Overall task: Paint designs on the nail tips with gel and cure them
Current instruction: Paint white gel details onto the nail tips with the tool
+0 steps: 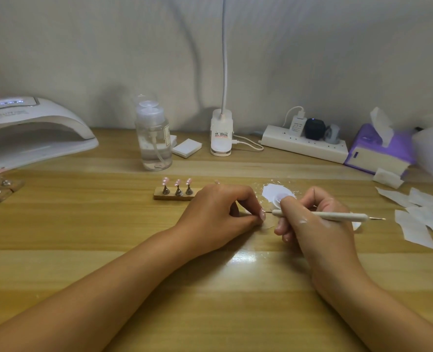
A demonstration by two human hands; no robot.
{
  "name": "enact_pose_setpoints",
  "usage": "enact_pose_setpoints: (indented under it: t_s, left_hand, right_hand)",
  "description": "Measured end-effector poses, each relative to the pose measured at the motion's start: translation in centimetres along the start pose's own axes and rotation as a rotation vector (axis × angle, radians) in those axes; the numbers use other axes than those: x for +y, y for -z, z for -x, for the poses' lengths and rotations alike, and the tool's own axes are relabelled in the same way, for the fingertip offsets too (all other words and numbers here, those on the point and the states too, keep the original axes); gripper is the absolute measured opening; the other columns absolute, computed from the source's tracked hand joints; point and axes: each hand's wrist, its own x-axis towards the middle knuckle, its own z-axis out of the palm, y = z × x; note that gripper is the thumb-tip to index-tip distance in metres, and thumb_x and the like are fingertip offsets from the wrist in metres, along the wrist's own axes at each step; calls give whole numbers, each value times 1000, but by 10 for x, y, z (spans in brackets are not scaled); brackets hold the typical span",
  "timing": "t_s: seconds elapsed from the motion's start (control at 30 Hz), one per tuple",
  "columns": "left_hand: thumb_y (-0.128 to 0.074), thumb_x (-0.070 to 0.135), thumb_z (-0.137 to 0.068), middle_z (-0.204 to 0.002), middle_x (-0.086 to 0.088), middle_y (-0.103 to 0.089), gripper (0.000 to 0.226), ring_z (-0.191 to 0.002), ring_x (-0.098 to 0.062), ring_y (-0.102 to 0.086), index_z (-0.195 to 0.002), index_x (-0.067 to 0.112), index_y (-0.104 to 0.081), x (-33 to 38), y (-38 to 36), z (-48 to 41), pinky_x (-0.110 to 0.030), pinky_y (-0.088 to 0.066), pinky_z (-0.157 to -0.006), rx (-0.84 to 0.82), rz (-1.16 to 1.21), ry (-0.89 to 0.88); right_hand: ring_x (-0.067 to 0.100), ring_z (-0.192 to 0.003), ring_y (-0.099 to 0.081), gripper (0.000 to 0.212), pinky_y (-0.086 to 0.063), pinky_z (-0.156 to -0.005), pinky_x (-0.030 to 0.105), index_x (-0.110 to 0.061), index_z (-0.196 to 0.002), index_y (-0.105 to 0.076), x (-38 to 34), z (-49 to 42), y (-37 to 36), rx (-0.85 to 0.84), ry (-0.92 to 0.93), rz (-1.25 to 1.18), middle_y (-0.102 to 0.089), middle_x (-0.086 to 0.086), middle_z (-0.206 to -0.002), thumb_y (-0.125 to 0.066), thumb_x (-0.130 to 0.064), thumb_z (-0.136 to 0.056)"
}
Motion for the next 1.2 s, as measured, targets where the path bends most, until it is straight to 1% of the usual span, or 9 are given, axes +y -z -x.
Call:
enact_pose_setpoints:
  t_s: [0.1,0.37,0.57,0.63,0.73,0.87,1.07,1.17,1.2]
  left_hand:
    - [-79,20,-80,-65,40,-56,19,-54,3,-55,-77,35,-67,1,1,0,-10,-33,-56,-2,-12,-8]
    - [-78,21,-80,-65,43,-55,30,-57,2,-56,-74,44,-60,3,2,-1,-12,-39,-62,0,-31,-23]
    - [-78,21,-81,-64,42,-55,27,-56,1,-56,-74,41,-62,3,0,0,-26,-46,-77,6,-28,-17]
    - [-77,22,-81,-64,41,-56,24,-58,0,-57,-74,40,-63,3,0,0,-27,-46,-81,6,-31,-20]
    - [-78,23,-80,-66,42,-56,26,-59,-1,-59,-74,42,-62,3,0,0,-27,-46,-75,13,-33,-25]
    - [-78,23,-81,-66,42,-56,32,-61,-2,-60,-72,47,-58,4,0,0,-28,-45,-87,15,-43,-28]
    - [-77,22,-81,-64,43,-55,31,-58,2,-58,-73,45,-59,3,0,0,-28,-44,-86,8,-28,-26]
    - [-78,22,-81,-64,43,-55,28,-56,2,-56,-75,43,-61,2,0,0,-23,-44,-66,11,-21,-37]
    - [-78,22,-81,-64,43,-55,27,-56,3,-56,-76,43,-62,2,0,0,-22,-43,-65,10,-20,-37]
  right_hand:
    - [11,-43,-54,17,-40,-45,29,-28,-56,-55,-2,1,-1,-9,-5,11,-67,10,-55,-66,-29,-69]
    - [10,-45,-58,28,-43,-51,30,-30,-57,-56,-3,2,0,-19,4,4,-70,10,-58,-67,-18,-80]
    - [10,-44,-57,33,-44,-49,27,-30,-55,-56,-3,1,-1,-28,11,11,-69,10,-57,-65,-13,-81]
    - [11,-44,-57,33,-44,-48,26,-31,-55,-56,-3,1,-1,-34,11,13,-69,10,-57,-65,-12,-81]
    - [11,-44,-56,33,-44,-49,28,-28,-56,-55,-3,1,0,-26,12,9,-69,10,-57,-65,-12,-83]
    - [12,-45,-56,31,-44,-50,28,-23,-57,-52,-3,1,0,-19,10,-2,-69,11,-58,-65,-14,-83]
    - [11,-46,-57,29,-45,-53,31,-28,-58,-55,-3,3,0,-29,2,12,-69,9,-58,-65,-16,-82]
    - [9,-44,-56,32,-44,-48,26,-29,-56,-56,-3,2,1,-8,12,-3,-68,9,-56,-64,-14,-82]
    - [9,-44,-55,31,-44,-46,23,-29,-55,-55,-3,2,1,-1,13,-10,-68,8,-55,-64,-15,-81]
